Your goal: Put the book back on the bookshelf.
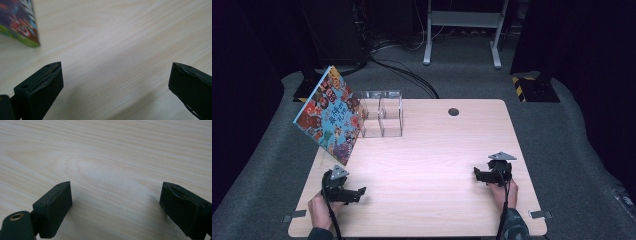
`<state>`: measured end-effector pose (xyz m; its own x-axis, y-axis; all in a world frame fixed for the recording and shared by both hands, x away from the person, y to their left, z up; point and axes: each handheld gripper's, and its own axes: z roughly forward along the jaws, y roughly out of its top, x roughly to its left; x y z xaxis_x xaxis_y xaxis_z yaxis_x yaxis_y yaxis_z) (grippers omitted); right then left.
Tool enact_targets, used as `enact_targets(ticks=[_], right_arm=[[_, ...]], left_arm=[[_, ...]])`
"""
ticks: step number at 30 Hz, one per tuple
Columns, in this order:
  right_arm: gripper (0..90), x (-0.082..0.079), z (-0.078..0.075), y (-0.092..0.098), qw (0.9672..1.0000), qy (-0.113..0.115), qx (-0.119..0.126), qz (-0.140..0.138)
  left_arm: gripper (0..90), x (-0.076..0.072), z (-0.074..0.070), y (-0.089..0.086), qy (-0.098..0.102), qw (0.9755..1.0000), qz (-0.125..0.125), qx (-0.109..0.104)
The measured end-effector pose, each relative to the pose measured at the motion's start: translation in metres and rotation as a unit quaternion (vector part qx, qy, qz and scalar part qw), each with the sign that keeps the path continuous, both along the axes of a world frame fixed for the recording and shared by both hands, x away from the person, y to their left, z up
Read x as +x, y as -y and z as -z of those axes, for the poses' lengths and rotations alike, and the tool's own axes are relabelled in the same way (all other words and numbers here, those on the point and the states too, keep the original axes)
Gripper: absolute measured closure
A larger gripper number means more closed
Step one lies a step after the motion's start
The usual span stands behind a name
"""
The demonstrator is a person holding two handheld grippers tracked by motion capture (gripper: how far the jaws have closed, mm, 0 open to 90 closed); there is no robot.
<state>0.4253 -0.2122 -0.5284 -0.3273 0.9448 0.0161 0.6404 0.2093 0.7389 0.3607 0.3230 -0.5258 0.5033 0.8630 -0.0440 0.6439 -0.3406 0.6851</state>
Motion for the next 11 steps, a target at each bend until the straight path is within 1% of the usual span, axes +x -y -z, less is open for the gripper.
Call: enact_targets(ticks=[1, 2, 3, 4, 5, 6, 8, 11], right_arm=[[10.3, 0.0, 0.0, 0.0, 1.0, 0.0, 0.0, 0.0], [10.2, 0.0, 0.0, 0.0001, 1.0, 0.0, 0.0, 0.0], [10.2, 0.0, 0.0, 0.0004, 1.0, 0.0, -0.002, -0.002], [10.2, 0.0002, -0.0001, 0.0013, 0.9999, -0.001, -0.007, -0.009], [10.2, 0.0003, -0.0001, 0.0009, 1.0, -0.001, -0.005, -0.008], [10.2, 0.0003, 0.0, 0.0009, 1.0, 0.0, -0.005, -0.007], [10.2, 0.0003, 0.0, 0.001, 1.0, 0.0, -0.005, -0.008], [10.1, 0.0004, -0.0001, 0.0011, 1.0, -0.001, -0.005, -0.007]], left_arm=[[0.0, -0.0016, 0.002, -0.0003, 0.015, 0.9996, 0.007, 0.022], [0.0, -0.0025, 0.0019, -0.0006, 0.015, 0.9994, 0.007, 0.031], [0.0, -0.0027, 0.004, 0.0014, 0.025, 0.9996, -0.008, 0.011], [0.0, -0.0027, 0.0043, 0.0018, 0.026, 0.9995, -0.01, 0.014], [0.0, -0.0032, 0.0051, 0.002, 0.03, 0.9994, -0.006, 0.018], [0.0, -0.0044, 0.0069, 0.0035, 0.037, 0.9992, -0.017, 0.007], [0.0, -0.0046, 0.0075, 0.0037, 0.04, 0.999, -0.018, 0.003], [0.0, -0.0047, 0.0072, 0.0036, 0.039, 0.9991, -0.017, 0.005]])
